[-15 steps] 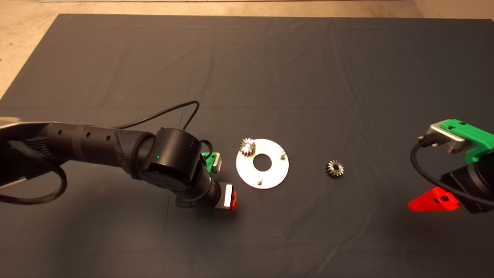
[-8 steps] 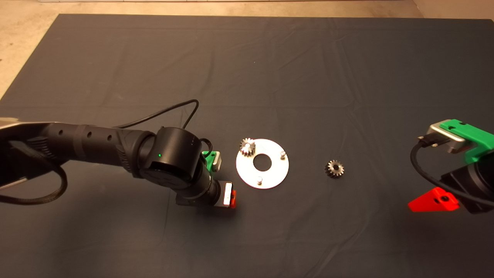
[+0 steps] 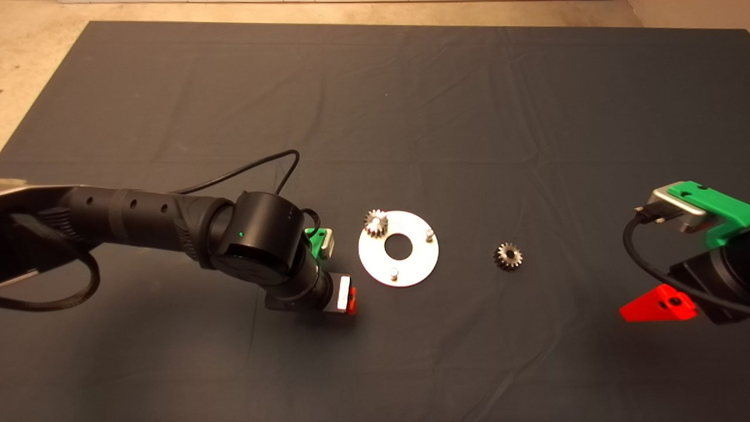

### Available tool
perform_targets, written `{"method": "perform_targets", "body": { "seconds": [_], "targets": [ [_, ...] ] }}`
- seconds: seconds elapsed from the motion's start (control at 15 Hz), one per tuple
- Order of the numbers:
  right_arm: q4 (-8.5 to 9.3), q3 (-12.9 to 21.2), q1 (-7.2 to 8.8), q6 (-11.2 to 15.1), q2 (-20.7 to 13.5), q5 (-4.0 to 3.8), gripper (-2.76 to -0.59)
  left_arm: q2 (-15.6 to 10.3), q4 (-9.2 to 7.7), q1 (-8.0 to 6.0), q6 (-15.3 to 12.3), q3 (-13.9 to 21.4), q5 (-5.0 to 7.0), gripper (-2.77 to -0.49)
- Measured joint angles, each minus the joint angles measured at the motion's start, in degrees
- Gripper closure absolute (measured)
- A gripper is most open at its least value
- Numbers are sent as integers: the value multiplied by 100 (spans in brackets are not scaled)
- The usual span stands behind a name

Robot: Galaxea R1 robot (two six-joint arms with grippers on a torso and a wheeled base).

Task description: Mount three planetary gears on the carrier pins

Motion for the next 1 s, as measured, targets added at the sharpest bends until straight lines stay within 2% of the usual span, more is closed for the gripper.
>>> {"method": "perform_targets", "body": {
  "seconds": [0.73,1.0],
  "targets": [
    [0,0,0,0,-2,1,-275,-28,27,0,218,-216,-1,-234],
    [0,0,0,2,-2,0,-275,-33,30,-1,253,-244,0,-224]
  ]
}}
